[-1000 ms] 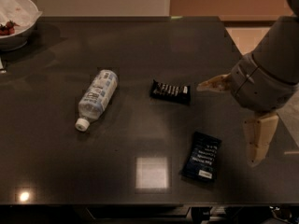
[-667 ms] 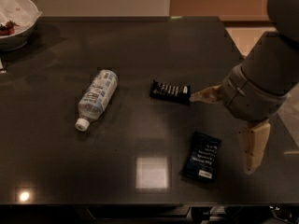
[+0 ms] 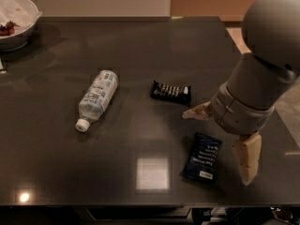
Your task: Pick rxbar blueberry
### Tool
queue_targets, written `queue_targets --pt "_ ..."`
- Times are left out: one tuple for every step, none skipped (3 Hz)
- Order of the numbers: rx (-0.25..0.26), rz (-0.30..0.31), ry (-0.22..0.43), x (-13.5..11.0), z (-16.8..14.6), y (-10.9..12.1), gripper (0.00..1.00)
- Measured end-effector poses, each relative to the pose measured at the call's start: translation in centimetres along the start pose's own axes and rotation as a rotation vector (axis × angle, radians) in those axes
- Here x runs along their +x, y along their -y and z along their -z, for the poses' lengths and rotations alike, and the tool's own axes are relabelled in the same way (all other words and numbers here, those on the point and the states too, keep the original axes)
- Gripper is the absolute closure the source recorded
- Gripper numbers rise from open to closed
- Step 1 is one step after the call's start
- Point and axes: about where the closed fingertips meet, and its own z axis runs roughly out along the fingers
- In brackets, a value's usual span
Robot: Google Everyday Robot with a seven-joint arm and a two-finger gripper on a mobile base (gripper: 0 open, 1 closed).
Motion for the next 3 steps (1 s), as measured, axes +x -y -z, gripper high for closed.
queue_targets --pt "-0.026 0.025 -0.001 0.0 -1.1 -0.2 0.0" --pt "-0.037 0.038 -0.002 0.0 -1.9 -0.2 0.0" --pt "-0.037 0.052 -0.012 0.0 -2.4 -0.1 0.16"
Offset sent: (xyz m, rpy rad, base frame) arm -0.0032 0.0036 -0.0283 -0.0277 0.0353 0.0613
